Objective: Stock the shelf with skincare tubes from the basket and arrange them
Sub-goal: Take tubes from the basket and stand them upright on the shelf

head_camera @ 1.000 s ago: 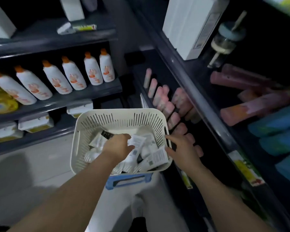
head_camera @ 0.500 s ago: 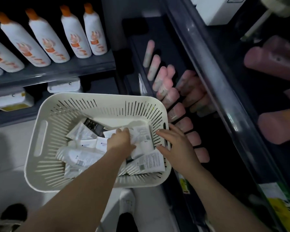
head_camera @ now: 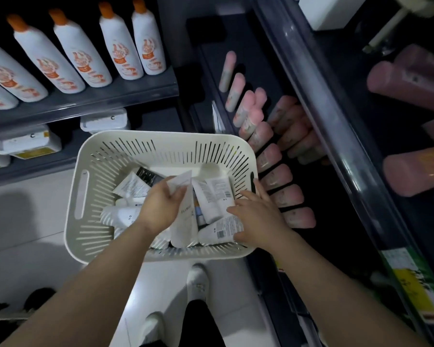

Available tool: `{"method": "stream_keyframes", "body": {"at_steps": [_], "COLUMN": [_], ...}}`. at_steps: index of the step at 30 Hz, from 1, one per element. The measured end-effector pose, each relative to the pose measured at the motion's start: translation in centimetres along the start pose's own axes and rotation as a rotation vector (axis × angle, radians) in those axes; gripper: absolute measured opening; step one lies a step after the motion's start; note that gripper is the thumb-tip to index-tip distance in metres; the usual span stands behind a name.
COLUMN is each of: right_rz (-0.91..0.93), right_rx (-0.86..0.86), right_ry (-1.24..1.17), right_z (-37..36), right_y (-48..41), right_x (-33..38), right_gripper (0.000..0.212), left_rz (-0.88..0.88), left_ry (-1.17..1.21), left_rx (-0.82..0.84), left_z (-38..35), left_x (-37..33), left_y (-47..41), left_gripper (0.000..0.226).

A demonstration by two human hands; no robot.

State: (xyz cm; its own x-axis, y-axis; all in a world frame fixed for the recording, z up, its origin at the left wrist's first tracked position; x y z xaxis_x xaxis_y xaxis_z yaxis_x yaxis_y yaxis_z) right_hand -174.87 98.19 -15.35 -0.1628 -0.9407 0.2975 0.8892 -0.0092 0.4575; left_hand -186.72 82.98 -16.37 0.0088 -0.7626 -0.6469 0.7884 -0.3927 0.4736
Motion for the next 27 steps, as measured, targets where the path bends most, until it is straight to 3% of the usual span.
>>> {"method": "stream_keyframes", "body": {"at_steps": [5,9,12,16,20,24,27], "right_rz": [-0.033,-0.035,-0.03,-0.109,-0.161,-0.211,-0.245], "right_rx": [0.087,0.11,0.108,0.014,-0.126,-0.303,-0.36], "right_ry": [0.248,0.273,0.17,-0.17,-0.395,-0.446,-0.504], "right_z": [-0.4,-0.9,-0.6,0.6,2.9,6.5,9.5], "right_y": [-0.7,-1.0,-1.4,-1.7,-1.2,0.7,3.1], "right_x": [0.6,0.7,0.6,1.0,1.2,2.0,3.5], "right_gripper": [0.022,0.016,0.028,0.043,0.043,0.043,0.027], "left_rz": [0.01,0.014,0.021,0.023,0.018,-0.021,-0.108], "left_ry": [0.086,0.16,0.202,0.298,0.339,0.351,0.348], "left_rx": [-0.059,-0.064,-0.082,-0.109,-0.144,-0.132,-0.13], "left_z": [2.8,3.8,4.6,5.8,7.9,10.1,12.1], "left_x": [1.3,2.4,2.7,2.0,0.9,-0.9,-3.5], "left_y": [1.3,1.9,2.2,2.9,3.9,5.2,6.9], "left_gripper": [0.02,0.017,0.015,0.015,0.01,0.012,0.014]}}
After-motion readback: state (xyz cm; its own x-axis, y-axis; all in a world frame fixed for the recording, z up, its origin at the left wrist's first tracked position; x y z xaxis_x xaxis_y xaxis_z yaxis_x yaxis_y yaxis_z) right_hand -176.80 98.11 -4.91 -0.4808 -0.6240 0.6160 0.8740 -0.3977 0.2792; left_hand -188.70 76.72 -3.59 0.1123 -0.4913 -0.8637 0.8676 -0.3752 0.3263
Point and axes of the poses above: each hand's wrist, its own y-axis away from the middle knuckle, its own z-axis out of the back of the hand, x = y × z, the point moved 6 cm from there along -y, towards the middle knuckle, and after that the axes turned 13 degrees about -y, right-handed, at the moved point
